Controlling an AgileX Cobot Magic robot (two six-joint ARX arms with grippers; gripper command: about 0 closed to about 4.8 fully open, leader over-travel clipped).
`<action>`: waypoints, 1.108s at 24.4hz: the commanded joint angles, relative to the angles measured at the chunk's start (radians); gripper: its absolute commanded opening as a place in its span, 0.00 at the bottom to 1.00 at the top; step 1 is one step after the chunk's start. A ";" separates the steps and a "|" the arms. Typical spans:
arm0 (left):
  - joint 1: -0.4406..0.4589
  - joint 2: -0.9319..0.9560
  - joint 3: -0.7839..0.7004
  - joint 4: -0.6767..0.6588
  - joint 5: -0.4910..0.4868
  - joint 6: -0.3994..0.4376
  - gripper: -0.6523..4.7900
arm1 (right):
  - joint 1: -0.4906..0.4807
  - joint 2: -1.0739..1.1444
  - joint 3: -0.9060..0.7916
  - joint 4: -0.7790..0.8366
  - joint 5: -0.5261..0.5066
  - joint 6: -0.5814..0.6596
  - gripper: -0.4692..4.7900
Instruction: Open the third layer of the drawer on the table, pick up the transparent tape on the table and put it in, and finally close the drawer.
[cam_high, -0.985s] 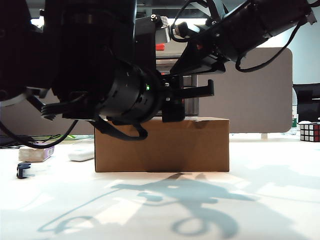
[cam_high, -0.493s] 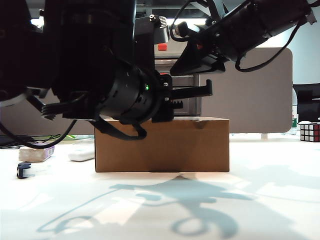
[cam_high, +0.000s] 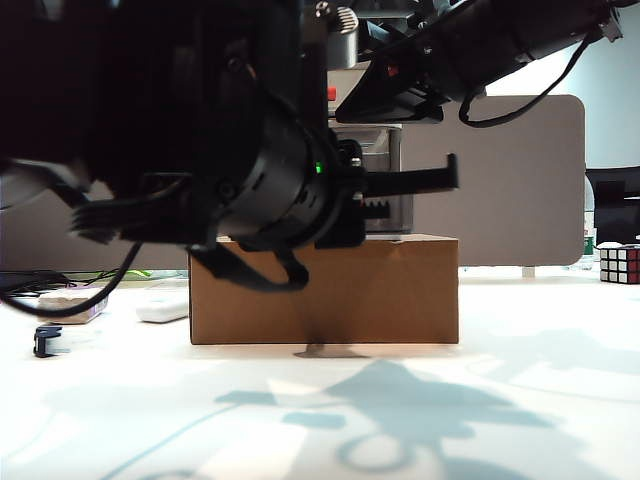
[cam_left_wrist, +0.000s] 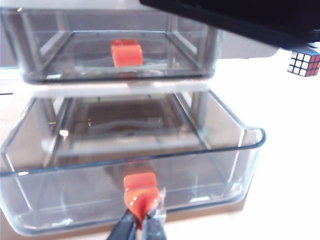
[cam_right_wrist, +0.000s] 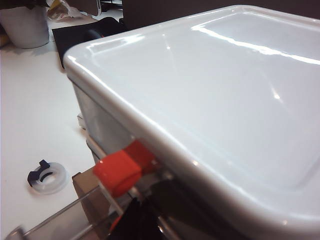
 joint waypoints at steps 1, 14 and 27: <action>-0.048 -0.011 -0.030 0.017 -0.064 -0.008 0.11 | 0.000 -0.003 0.006 0.014 0.014 0.000 0.08; -0.095 -0.199 -0.193 -0.003 -0.091 -0.078 0.62 | 0.000 -0.004 0.006 -0.006 0.000 0.008 0.08; 0.197 -1.076 -0.283 -1.108 0.379 -0.141 0.51 | 0.000 -0.014 0.006 -0.062 -0.048 0.015 0.08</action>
